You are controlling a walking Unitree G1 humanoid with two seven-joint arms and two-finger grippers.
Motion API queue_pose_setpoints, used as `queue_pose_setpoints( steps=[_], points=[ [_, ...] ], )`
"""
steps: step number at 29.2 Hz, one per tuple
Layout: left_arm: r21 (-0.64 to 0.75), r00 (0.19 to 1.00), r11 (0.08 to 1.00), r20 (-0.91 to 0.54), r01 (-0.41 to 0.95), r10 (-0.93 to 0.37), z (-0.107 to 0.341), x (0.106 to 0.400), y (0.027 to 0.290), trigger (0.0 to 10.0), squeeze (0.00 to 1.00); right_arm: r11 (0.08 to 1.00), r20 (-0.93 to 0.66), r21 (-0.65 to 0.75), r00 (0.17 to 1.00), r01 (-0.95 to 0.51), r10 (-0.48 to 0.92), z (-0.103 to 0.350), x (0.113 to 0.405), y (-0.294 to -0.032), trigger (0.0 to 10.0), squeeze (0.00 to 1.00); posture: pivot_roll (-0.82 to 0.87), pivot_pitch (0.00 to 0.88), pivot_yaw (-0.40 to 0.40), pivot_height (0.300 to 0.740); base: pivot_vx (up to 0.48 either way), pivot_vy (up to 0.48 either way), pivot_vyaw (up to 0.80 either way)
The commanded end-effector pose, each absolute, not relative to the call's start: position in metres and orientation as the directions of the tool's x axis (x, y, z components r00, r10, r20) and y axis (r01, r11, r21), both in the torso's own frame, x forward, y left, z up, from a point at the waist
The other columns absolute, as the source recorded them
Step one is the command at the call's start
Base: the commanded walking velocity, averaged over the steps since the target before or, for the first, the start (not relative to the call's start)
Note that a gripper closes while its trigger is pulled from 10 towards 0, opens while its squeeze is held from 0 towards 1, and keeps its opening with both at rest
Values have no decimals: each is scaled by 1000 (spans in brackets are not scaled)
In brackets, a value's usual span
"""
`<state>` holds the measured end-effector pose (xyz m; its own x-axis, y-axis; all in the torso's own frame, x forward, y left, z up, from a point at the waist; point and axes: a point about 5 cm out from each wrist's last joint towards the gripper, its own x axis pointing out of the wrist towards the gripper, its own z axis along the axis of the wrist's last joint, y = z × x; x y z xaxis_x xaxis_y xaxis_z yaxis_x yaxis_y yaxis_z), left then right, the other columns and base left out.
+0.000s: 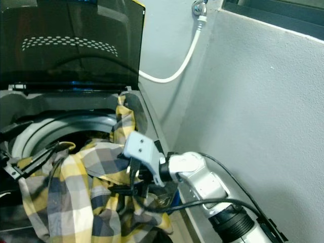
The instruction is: Clothes washing
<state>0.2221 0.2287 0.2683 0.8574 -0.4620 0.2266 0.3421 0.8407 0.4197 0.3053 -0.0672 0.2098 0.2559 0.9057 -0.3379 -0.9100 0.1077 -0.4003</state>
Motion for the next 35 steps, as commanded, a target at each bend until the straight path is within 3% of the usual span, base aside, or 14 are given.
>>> queue_pose_setpoints(
  steps=[1, 2, 3, 4, 20, 27, 30, 32, 33, 34, 35],
  points=[
    [428, 848, 830, 225, 357, -480, 266, 223, 225, 10000, 0, 81, -380, -417, 255, -905, 889, 200, 307, -64, 4706, 0, 69, 19, -83, 740, 0, 0, 0],
    [428, 848, 830, 225, 357, -480, 266, 223, 225, 10000, 0, 81, -380, -417, 255, -905, 889, 200, 307, -64, 4706, 0, 69, 19, -83, 740, 0, 0, 0],
    [431, 848, 828, 223, 358, -482, 266, 224, 224, 10000, 0, 81, -382, -423, 258, -903, 887, 199, 308, -63, 3765, 0, 69, 23, -85, 740, 0, 0, 0],
    [432, 848, 828, 221, 358, -482, 266, 224, 224, 10000, 0, 82, -383, -426, 262, -901, 886, 199, 309, -63, 275, 0, 69, 23, -85, 740, 0, 0, 0],
    [437, 855, 837, 239, 328, -460, 266, 226, 227, 10000, 0, 79, -315, -448, 240, -890, 918, 216, 317, -50, 0, 0, 57, 43, -90, 740, 0, 0, 0],
    [437, 856, 838, 239, 328, -459, 265, 225, 227, 10000, 0, 24, -306, -441, 176, -897, 936, 227, 317, -42, 0, 0, 54, 48, -92, 740, 0, 0, 0],
    [438, 854, 836, 238, 331, -462, 264, 225, 228, 10000, 0, -68, -320, -447, 88, -892, 943, 243, 318, -28, 0, 0, 50, 51, -89, 740, 0, 0, 0],
    [438, 854, 836, 238, 331, -463, 264, 226, 228, 10000, 0, -76, -303, -462, 77, -883, 950, 252, 320, -22, 0, 0, 50, 51, -89, 740, 0, 0, 0],
    [438, 853, 836, 240, 331, -464, 265, 226, 228, 10000, 0, -19, -235, -508, 118, -861, 965, 269, 327, -12, 0, 0, 50, 52, -90, 740, 0, 0, 0],
    [437, 852, 836, 242, 331, -464, 265, 226, 228, 10000, 0, 98, -121, -561, 199, -822, 973, 291, 338, -2, 0, 0, 52, 52, -92, 740, 0, 0, 0],
    [437, 852, 836, 242, 331, -464, 265, 226, 228, 10000, 0, 98, -121, -561, 199, -822, 973, 291, 338, -2, 0, 0, 52, 52, -92, 740, 0, 0, 0]
  ],
)
